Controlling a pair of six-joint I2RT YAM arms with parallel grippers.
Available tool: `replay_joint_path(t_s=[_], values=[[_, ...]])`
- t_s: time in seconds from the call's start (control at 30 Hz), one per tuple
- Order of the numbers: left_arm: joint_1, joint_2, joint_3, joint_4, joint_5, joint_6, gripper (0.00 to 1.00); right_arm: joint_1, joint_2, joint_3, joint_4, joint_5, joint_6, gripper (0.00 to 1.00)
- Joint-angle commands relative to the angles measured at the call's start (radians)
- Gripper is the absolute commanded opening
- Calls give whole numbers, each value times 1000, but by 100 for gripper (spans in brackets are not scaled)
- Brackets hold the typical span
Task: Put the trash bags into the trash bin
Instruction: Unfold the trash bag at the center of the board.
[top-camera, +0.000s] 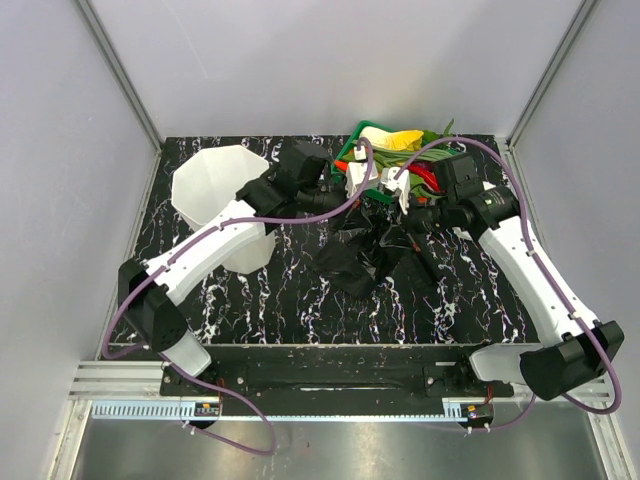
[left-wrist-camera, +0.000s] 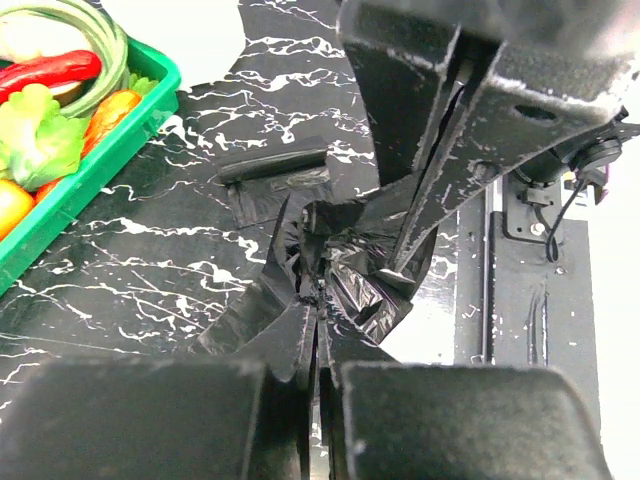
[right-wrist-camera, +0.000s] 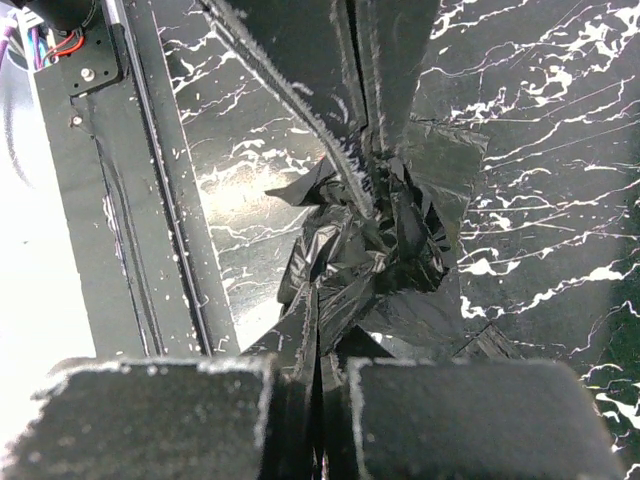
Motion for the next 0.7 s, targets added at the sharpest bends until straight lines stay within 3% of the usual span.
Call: replay_joint_path(t_s=[0.0, 0.33, 0.67], values=[[-2, -5, 41, 7, -45, 25, 0, 0, -24, -10, 18, 16, 0, 0], [125, -52, 10, 53, -137, 22, 0, 0, -67, -42, 6, 49, -9, 0], [151, -65, -5, 75, -150, -3, 0, 0, -73, -58, 13, 74, -20, 0]])
